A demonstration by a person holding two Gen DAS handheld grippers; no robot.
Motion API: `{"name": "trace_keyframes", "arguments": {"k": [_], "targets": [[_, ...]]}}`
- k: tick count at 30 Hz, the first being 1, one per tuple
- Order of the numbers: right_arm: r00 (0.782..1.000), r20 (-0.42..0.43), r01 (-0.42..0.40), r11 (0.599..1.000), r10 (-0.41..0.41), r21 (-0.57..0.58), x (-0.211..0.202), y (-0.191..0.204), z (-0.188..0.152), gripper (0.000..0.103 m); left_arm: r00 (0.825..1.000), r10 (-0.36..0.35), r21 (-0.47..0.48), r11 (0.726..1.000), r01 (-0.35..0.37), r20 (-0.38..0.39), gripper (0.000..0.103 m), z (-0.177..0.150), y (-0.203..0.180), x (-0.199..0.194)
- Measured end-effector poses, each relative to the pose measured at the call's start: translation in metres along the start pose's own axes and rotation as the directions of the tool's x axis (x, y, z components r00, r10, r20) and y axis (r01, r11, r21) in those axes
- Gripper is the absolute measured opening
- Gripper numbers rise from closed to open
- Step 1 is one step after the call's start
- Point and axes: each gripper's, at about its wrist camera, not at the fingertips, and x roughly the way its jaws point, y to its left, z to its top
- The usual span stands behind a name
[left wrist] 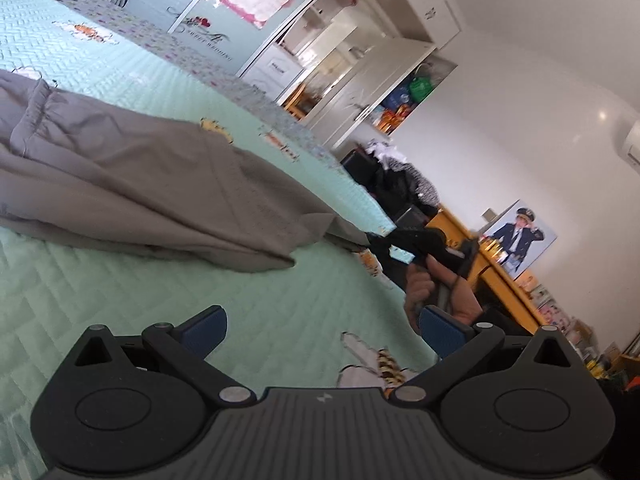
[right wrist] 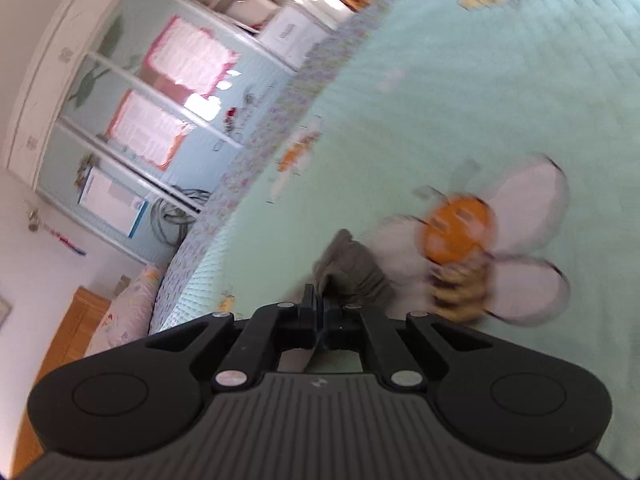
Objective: Fold clothes
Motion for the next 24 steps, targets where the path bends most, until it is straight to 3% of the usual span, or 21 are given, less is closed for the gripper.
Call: {"name": "trace_keyframes", "arguments": {"k": [3,4,5,7,9,11,15,19,24], "targets": [[0.998,0.000,-0.069,0.985,0.070,0.159,-0.008,-0.029,-0.010,0.016,1.000,0.010,-0.002,1.000,-0.010,-0.009,0.102,-0.002,0.000,0.004],[0.995,0.002,-0.099,0.974,0.100,0.206,-0.013,-0.036,-0.013,0.023,1.000,0.012,0.000,1.000,-0.012,-0.012,0.102,-0.002,0.000,0.006],[0.992,0.004,-0.126,0.963,0.129,0.237,-0.017,-0.039,-0.018,0.038,1.000,0.014,0.001,1.000,-0.014,-0.015,0.102,-0.003,-0.001,0.008],[0.984,0.002,-0.174,0.954,0.178,0.243,-0.027,-0.032,-0.034,0.047,1.000,0.018,0.004,1.000,-0.018,-0.024,0.102,-0.004,-0.002,0.011],[0.974,0.001,-0.221,0.943,0.228,0.250,-0.037,-0.026,-0.050,0.067,0.999,0.022,0.005,1.000,-0.021,-0.026,0.102,-0.006,-0.002,0.011],[0.963,-0.014,-0.257,0.939,0.268,0.229,-0.047,-0.012,-0.064,0.073,0.999,0.024,0.005,1.000,-0.024,-0.026,0.102,-0.007,-0.003,0.010],[0.959,-0.076,-0.264,0.960,0.272,0.093,-0.053,0.016,-0.082,0.079,1.000,0.023,0.003,1.000,-0.023,-0.019,0.102,-0.008,-0.004,0.008],[0.950,-0.205,-0.236,0.971,0.236,0.023,-0.016,0.045,-0.101,0.079,1.000,0.025,-0.005,1.000,-0.025,-0.013,0.102,-0.008,-0.005,0.011],[0.956,-0.244,-0.181,0.982,0.161,-0.060,0.034,0.083,-0.109,0.075,1.000,0.029,-0.010,1.000,-0.029,-0.008,0.102,-0.010,-0.007,0.006]]}}
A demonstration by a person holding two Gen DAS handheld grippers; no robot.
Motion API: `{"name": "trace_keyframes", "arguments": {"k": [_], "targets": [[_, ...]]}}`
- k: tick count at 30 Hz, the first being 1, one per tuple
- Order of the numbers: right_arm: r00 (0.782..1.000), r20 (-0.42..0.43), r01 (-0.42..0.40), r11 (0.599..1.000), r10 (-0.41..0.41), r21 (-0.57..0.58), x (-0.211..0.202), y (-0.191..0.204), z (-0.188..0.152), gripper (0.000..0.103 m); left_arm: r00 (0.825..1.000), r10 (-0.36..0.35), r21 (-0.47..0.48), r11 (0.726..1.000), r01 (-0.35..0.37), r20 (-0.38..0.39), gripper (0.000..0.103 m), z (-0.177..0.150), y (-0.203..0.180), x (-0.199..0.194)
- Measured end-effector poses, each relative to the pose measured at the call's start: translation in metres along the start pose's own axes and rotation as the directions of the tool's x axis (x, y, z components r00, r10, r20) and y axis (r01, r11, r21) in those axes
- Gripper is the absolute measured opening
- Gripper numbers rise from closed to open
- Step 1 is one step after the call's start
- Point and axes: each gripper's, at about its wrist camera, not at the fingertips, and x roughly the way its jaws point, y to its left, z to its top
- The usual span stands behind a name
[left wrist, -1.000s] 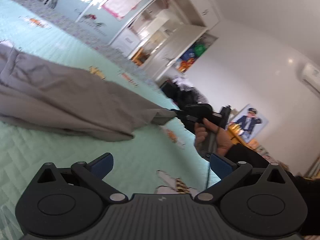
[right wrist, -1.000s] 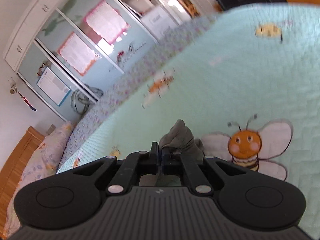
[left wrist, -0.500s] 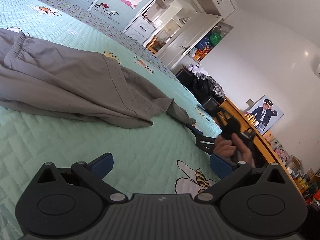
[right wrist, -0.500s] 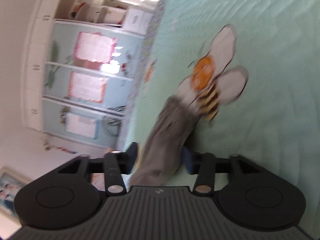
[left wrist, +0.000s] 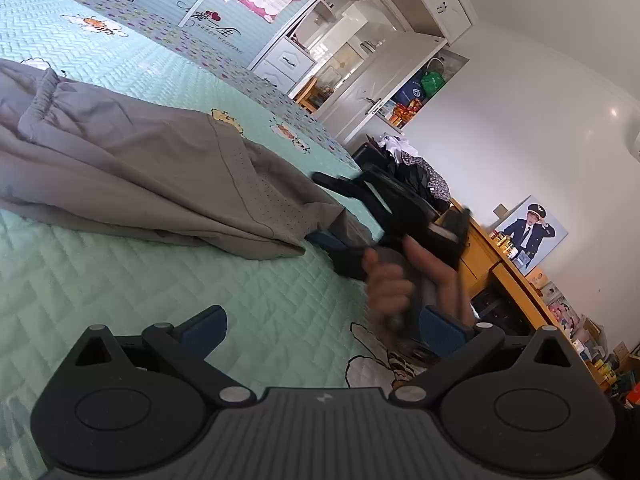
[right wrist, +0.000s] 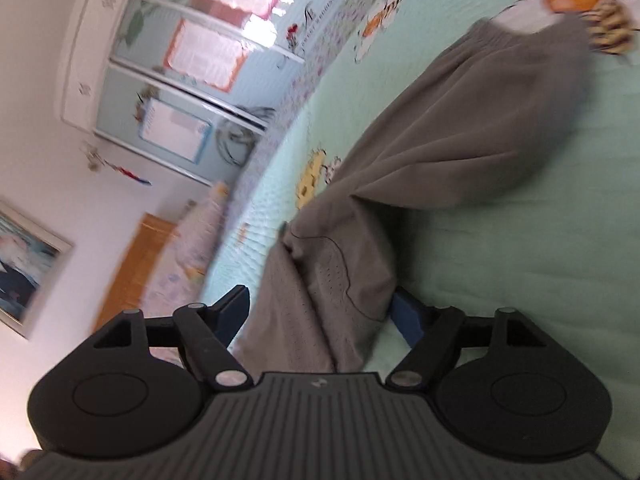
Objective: Fold clothes
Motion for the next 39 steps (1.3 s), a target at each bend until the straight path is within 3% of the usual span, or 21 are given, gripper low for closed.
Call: {"name": "trace_keyframes", "arguments": {"k": [2,3,5,8,11,13,17,19,21,22,24,26,29,32,37,39], "targets": [[0.999,0.008,0.034,0.999,-0.034,-0.041,0.013,0.012,-0.001,0.074,1.000,0.002,-0.015,1.000,-0.002,-0.003,0.102,-0.001,0.002,0.000],[0.999,0.001,0.048,0.998,-0.048,-0.050,0.016,0.015,0.000,0.055,1.000,0.003,-0.022,1.000,-0.003,-0.004,0.102,-0.002,0.003,-0.001],[0.995,-0.041,0.094,0.995,-0.096,-0.038,0.021,0.013,0.001,0.003,1.000,0.002,-0.025,1.000,-0.002,-0.002,0.102,-0.002,0.002,-0.003],[0.994,-0.010,0.108,0.992,-0.109,-0.063,-0.007,0.015,-0.007,0.003,1.000,-0.002,-0.023,1.000,0.002,0.008,0.102,-0.002,0.001,-0.009],[0.996,0.036,0.086,0.996,-0.085,-0.018,-0.052,0.018,-0.015,0.003,1.000,-0.002,-0.038,0.999,0.002,0.008,0.102,-0.003,0.004,-0.012],[0.990,0.048,0.128,0.992,-0.129,0.015,-0.065,0.009,-0.028,0.004,1.000,-0.004,-0.052,0.999,0.004,-0.003,0.102,-0.004,0.005,-0.008],[0.993,-0.002,0.114,0.983,-0.115,0.141,-0.051,-0.025,-0.032,0.004,1.000,0.001,-0.042,0.999,-0.002,-0.008,0.102,-0.004,-0.001,-0.005],[0.995,-0.016,0.099,0.983,-0.098,0.153,-0.053,-0.020,-0.027,0.016,1.000,0.011,-0.019,1.000,-0.011,0.007,0.102,-0.003,-0.004,-0.009],[0.995,-0.011,0.095,0.989,-0.095,0.115,-0.062,-0.010,-0.023,0.038,1.000,0.020,-0.027,0.999,-0.020,0.014,0.102,0.001,-0.002,-0.011],[0.993,0.016,0.114,0.989,-0.116,0.091,-0.071,-0.007,-0.022,0.042,1.000,0.024,-0.035,0.999,-0.024,0.017,0.102,0.002,0.001,-0.012],[0.981,0.102,0.164,0.985,-0.168,0.046,-0.095,-0.003,-0.020,0.061,0.999,0.027,-0.045,0.999,-0.026,0.018,0.102,0.003,0.004,-0.012],[0.964,0.168,0.198,0.978,-0.206,0.060,-0.110,-0.012,-0.009,0.070,1.000,0.027,-0.045,0.999,-0.026,0.012,0.102,0.003,0.004,-0.009],[0.947,0.225,0.203,0.969,-0.230,0.139,-0.118,-0.037,0.018,0.070,1.000,0.026,-0.041,0.999,-0.026,-0.005,0.102,0.000,0.002,-0.006],[0.962,0.209,0.125,0.963,-0.177,0.241,-0.103,-0.063,0.049,0.070,1.000,0.026,-0.035,0.999,-0.027,-0.016,0.102,-0.004,-0.001,-0.003],[0.944,0.257,0.155,0.964,-0.209,0.215,-0.081,-0.063,0.072,0.070,0.999,0.036,-0.029,0.999,-0.037,-0.035,0.102,-0.008,-0.004,0.000],[0.935,0.268,0.182,0.963,-0.233,0.200,-0.081,-0.062,0.073,0.061,0.999,0.040,-0.031,0.999,-0.041,-0.034,0.102,-0.008,-0.003,-0.001]]}}
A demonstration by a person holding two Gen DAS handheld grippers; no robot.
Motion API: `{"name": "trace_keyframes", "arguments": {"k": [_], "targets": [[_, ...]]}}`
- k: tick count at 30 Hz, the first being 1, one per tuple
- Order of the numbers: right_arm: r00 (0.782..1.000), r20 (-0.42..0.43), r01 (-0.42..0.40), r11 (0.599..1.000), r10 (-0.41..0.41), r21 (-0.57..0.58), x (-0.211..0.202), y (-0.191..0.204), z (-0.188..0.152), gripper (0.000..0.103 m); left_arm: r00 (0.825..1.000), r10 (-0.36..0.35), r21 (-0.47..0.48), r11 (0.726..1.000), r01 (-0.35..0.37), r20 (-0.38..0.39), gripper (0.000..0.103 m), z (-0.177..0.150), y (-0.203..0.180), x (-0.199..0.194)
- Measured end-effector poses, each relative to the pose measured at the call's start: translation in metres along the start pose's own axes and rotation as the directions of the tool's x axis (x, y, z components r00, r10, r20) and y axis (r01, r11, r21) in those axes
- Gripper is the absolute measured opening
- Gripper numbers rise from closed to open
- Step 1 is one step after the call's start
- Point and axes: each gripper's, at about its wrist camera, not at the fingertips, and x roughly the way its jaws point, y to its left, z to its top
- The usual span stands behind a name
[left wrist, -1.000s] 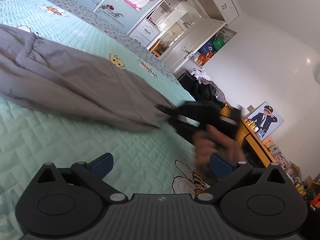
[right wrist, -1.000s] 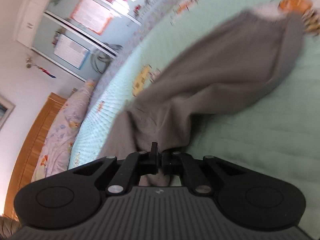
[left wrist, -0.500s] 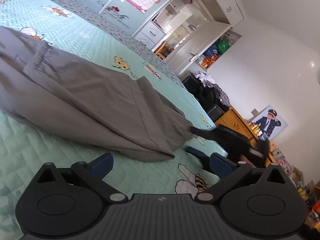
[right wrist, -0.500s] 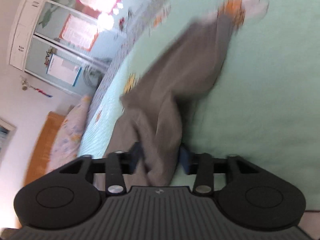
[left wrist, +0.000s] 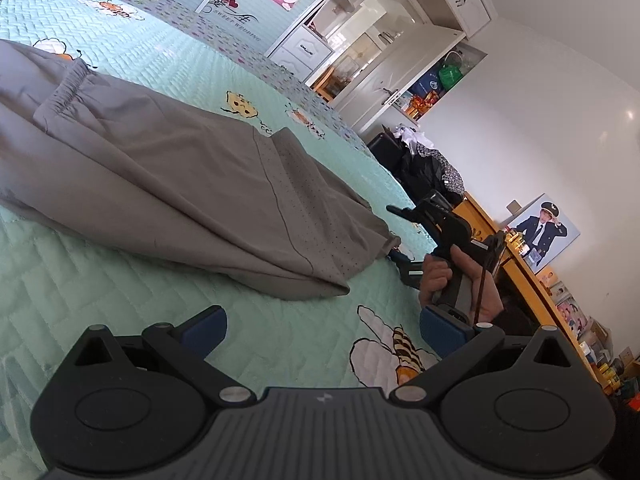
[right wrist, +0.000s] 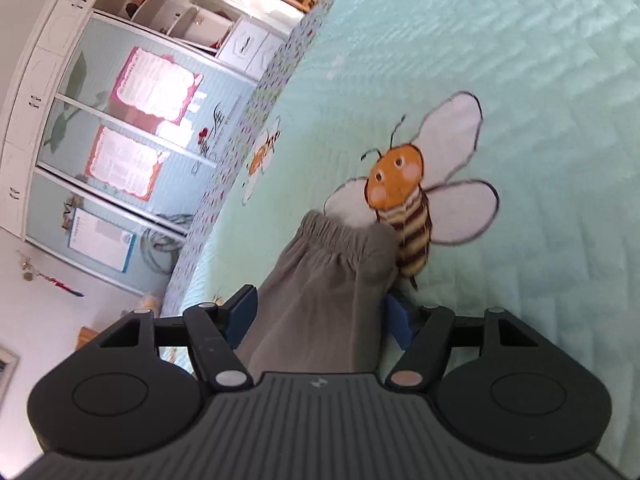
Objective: Fold clothes
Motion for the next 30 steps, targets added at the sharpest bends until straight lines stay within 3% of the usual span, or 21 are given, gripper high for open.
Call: {"name": "trace_keyframes", "arguments": {"k": [1,3,6,8,11,12,13,14,15,18,21,22,23,24,26,30], "targets": [[1.000,0.001,0.013,1.000,-0.013,-0.012,-0.002,-0.001,0.002,0.052,1.000,0.001,-0.002,1.000,-0.001,0.003,0.102,0.000,0.000,-0.001],[0.999,-0.003,0.040,0.999,-0.040,-0.033,-0.019,-0.014,0.010,0.007,1.000,-0.001,-0.007,1.000,0.001,0.011,0.102,0.000,0.002,-0.005],[0.994,0.093,0.059,0.997,-0.055,-0.050,-0.051,-0.027,0.029,0.005,1.000,-0.002,-0.013,1.000,0.002,0.009,0.102,-0.002,0.003,-0.005],[0.991,0.108,0.080,0.996,-0.075,-0.044,-0.062,-0.040,0.037,0.005,1.000,-0.004,-0.017,1.000,0.004,0.001,0.102,-0.003,0.003,-0.001],[0.995,0.052,0.082,0.996,-0.083,0.020,-0.056,-0.057,0.040,0.010,1.000,-0.014,-0.010,1.000,0.014,-0.010,0.102,-0.006,-0.001,0.001],[0.997,0.035,0.068,0.997,-0.070,0.045,-0.053,-0.062,0.040,0.017,1.000,-0.018,-0.005,1.000,0.018,-0.013,0.102,-0.007,-0.002,0.002],[0.999,0.026,0.031,0.997,-0.033,0.070,-0.051,-0.065,0.039,0.027,1.000,-0.018,0.002,1.000,0.018,-0.016,0.102,-0.008,-0.003,0.002],[1.000,0.022,-0.004,0.997,0.002,0.080,-0.046,-0.064,0.038,0.046,1.000,-0.015,0.006,1.000,0.015,-0.020,0.102,-0.008,-0.003,0.002],[0.999,0.031,-0.030,0.997,0.028,0.074,-0.042,-0.060,0.037,0.059,1.000,-0.010,0.007,1.000,0.010,-0.023,0.102,-0.009,-0.003,0.002],[0.998,0.038,-0.048,0.999,0.047,0.013,-0.034,-0.048,0.037,0.081,1.000,0.003,-0.007,1.000,-0.003,-0.024,0.102,-0.010,0.000,0.002],[0.998,0.039,-0.037,0.998,0.039,-0.060,-0.026,-0.039,0.039,0.082,1.000,0.008,-0.009,1.000,-0.008,-0.024,0.102,-0.011,0.000,0.003],[0.999,0.041,-0.027,0.996,0.031,-0.079,-0.023,-0.037,0.040,0.080,1.000,0.009,-0.009,1.000,-0.010,-0.025,0.102,-0.011,0.000,0.003],[0.999,0.044,-0.008,0.996,0.012,-0.091,-0.021,-0.036,0.043,0.071,1.000,0.010,-0.010,1.000,-0.010,-0.025,0.102,-0.011,0.000,0.003],[0.999,0.045,0.016,0.995,-0.011,-0.098,-0.018,-0.035,0.046,0.046,1.000,0.009,-0.011,1.000,-0.009,-0.025,0.102,-0.011,0.000,0.002],[0.998,0.029,0.066,0.993,-0.064,-0.093,-0.017,-0.037,0.048,0.005,1.000,0.007,-0.013,1.000,-0.008,-0.022,0.102,-0.011,0.000,0.001],[0.993,0.069,0.101,0.986,-0.093,-0.132,-0.032,-0.025,0.044,0.005,1.000,0.005,-0.023,1.000,-0.005,0.004,0.102,-0.009,0.002,-0.008]]}}
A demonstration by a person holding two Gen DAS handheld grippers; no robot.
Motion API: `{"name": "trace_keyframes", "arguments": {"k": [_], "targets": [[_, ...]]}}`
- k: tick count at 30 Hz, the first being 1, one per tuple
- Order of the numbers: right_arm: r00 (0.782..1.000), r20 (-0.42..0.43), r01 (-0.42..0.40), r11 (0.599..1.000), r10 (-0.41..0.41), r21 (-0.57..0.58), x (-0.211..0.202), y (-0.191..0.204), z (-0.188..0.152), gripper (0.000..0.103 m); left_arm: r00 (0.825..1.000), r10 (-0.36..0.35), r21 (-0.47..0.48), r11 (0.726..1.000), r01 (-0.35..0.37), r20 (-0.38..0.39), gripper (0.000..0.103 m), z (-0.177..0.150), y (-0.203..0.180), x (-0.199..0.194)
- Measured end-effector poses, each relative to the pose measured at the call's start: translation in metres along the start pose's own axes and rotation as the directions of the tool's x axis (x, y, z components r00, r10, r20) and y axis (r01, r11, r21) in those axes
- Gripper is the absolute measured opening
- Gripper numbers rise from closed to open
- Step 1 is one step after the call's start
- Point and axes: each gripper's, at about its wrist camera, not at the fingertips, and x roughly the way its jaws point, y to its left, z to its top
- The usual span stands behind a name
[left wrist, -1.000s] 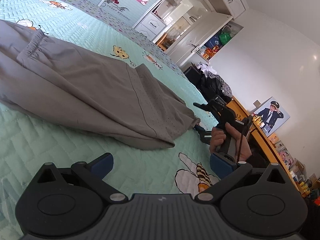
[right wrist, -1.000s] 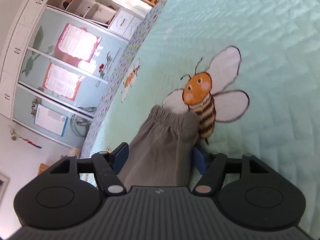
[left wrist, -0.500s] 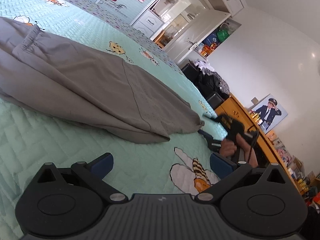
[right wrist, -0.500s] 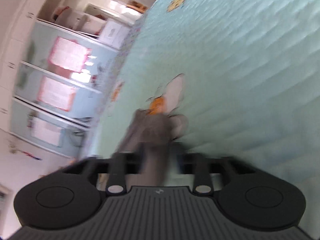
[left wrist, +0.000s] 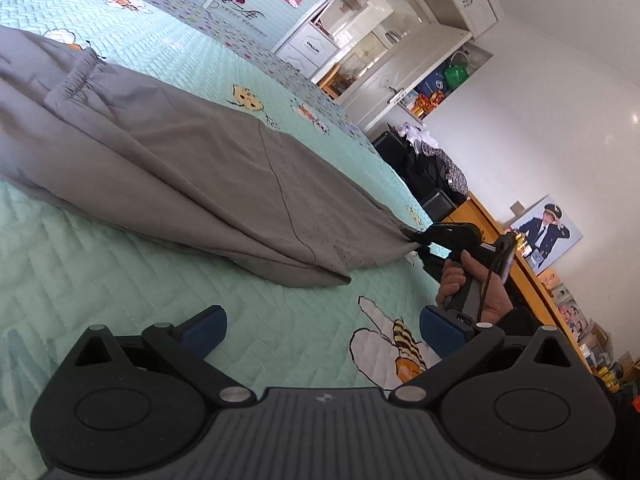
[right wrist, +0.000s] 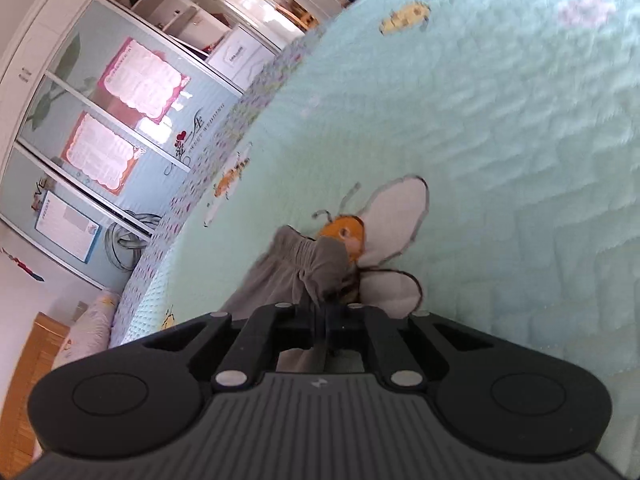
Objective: Fold clothes
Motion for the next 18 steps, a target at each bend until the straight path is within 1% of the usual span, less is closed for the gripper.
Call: {"name": "trace_keyframes", "arguments": {"k": [2,4,5,6,7,8,10,11,13,14,16,18], "targets": [[1.000,0.025,0.004,0.998,-0.003,-0.060,-0.008,0.019,-0.002,0.005,1.000,-0.003,-0.007,1.000,0.003,0.019,0.102,0.002,0.001,-0.006],[0.999,0.051,0.013,0.984,-0.004,-0.179,-0.012,0.055,-0.006,0.005,0.999,-0.006,-0.011,1.000,0.006,0.045,0.102,0.003,0.001,-0.016],[0.998,0.064,0.017,0.966,-0.001,-0.258,-0.016,0.077,-0.012,0.005,0.998,-0.007,-0.014,1.000,0.008,0.060,0.102,0.004,0.001,-0.022],[0.997,0.077,0.021,0.929,0.008,-0.369,-0.021,0.105,-0.024,0.005,0.997,-0.007,-0.018,1.000,0.008,0.079,0.102,0.004,0.002,-0.030],[0.996,0.089,0.026,0.880,0.018,-0.474,-0.026,0.134,-0.037,0.005,0.995,-0.005,-0.026,1.000,0.008,0.101,0.102,0.005,0.004,-0.039],[0.995,0.097,0.029,0.814,0.034,-0.579,-0.030,0.162,-0.055,0.005,0.992,-0.003,-0.035,0.999,0.007,0.125,0.102,0.006,0.006,-0.048],[0.993,0.083,0.011,0.636,0.084,-0.771,-0.036,0.219,-0.111,0.005,0.985,0.006,-0.056,0.998,0.004,0.174,0.102,0.007,0.013,-0.070],[0.993,0.042,-0.025,0.562,0.107,-0.827,-0.034,0.242,-0.145,0.005,0.980,0.017,-0.068,0.998,-0.003,0.196,0.102,0.006,0.017,-0.081],[0.991,-0.039,-0.089,0.423,0.125,-0.902,-0.027,0.279,-0.221,0.005,0.970,0.043,-0.097,0.995,-0.020,0.238,0.102,0.003,0.027,-0.103],[0.989,-0.080,-0.120,0.365,0.124,-0.923,-0.020,0.290,-0.257,0.005,0.965,0.062,-0.117,0.993,-0.033,0.255,0.102,-0.001,0.033,-0.114],[0.983,-0.154,-0.178,0.289,0.104,-0.941,-0.007,0.304,-0.321,0.005,0.954,0.098,-0.164,0.985,-0.053,0.282,0.102,-0.010,0.046,-0.135],[0.981,-0.179,-0.192,0.248,0.075,-0.950,0.005,0.310,-0.371,0.005,0.945,0.132,-0.218,0.974,-0.067,0.299,0.102,-0.020,0.060,-0.153]]}}
